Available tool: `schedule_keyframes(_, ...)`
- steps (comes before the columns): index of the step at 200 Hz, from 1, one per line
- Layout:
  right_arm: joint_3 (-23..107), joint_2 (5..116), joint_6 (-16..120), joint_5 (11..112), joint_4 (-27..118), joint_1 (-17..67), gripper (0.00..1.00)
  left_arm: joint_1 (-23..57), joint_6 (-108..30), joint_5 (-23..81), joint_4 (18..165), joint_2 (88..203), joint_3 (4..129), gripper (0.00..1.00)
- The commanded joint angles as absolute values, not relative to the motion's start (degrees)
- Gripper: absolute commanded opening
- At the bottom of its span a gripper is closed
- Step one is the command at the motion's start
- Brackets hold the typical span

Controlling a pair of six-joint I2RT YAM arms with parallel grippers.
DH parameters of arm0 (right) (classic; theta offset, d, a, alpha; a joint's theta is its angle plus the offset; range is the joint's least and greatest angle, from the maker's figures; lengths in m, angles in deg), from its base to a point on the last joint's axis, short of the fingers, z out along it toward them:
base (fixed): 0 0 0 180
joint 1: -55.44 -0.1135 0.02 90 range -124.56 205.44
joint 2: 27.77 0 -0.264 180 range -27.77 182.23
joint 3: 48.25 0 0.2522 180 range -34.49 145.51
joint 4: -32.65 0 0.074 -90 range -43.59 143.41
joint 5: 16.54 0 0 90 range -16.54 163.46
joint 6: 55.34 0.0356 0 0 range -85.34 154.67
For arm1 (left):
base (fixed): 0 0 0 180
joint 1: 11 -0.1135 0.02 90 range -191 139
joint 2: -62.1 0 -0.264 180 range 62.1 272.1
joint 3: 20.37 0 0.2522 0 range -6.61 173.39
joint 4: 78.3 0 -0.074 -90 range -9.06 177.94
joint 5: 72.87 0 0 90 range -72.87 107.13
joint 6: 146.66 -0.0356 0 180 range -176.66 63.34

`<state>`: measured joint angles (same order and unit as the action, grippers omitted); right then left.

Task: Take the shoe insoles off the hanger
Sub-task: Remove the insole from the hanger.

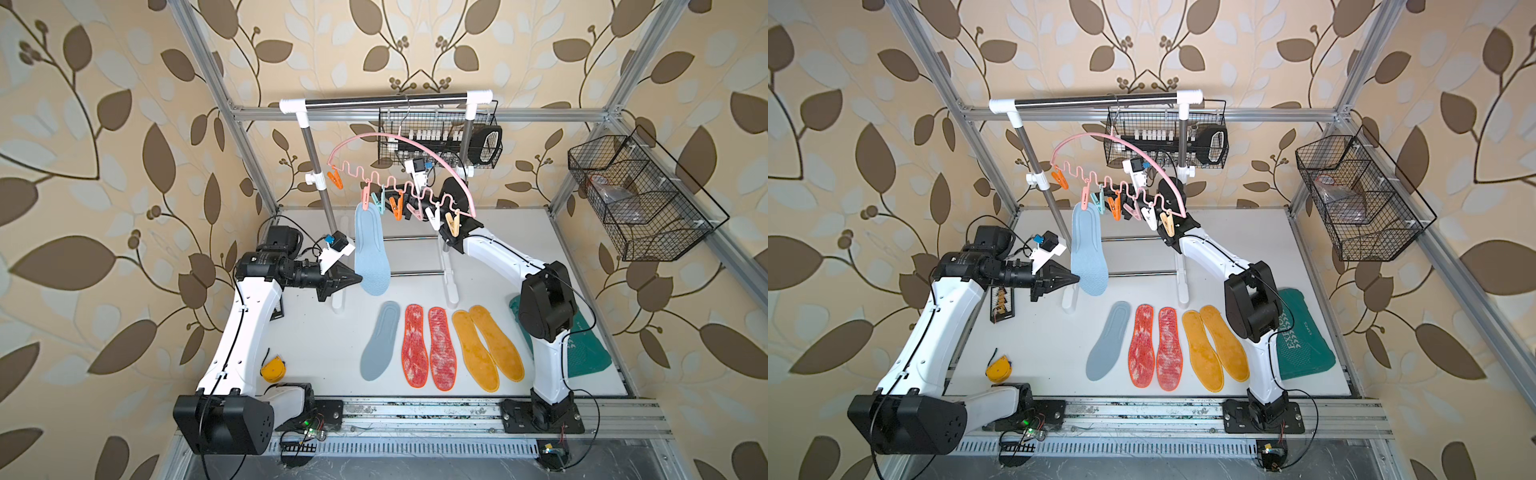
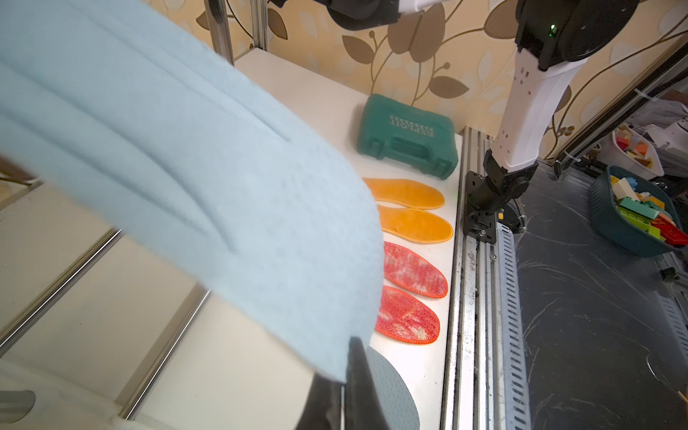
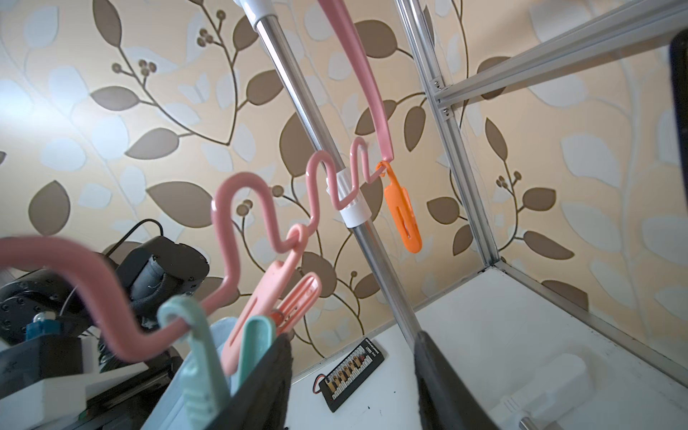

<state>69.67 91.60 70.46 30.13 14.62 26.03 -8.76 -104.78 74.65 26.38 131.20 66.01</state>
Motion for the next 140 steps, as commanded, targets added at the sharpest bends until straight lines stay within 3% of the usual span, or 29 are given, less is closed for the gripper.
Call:
schedule_keyframes(1,72.56,93.24,73.43,26.19,12.82,25.39,0.54,-8.89,-106.14,76.81,25.81,130.66,67.42,0.0)
schedule_keyframes(140,74.76,93.7,78.98,18.97,12.49,25.85,0.57,-9.32,-110.86,69.29,26.19,134.26,66.12,0.0)
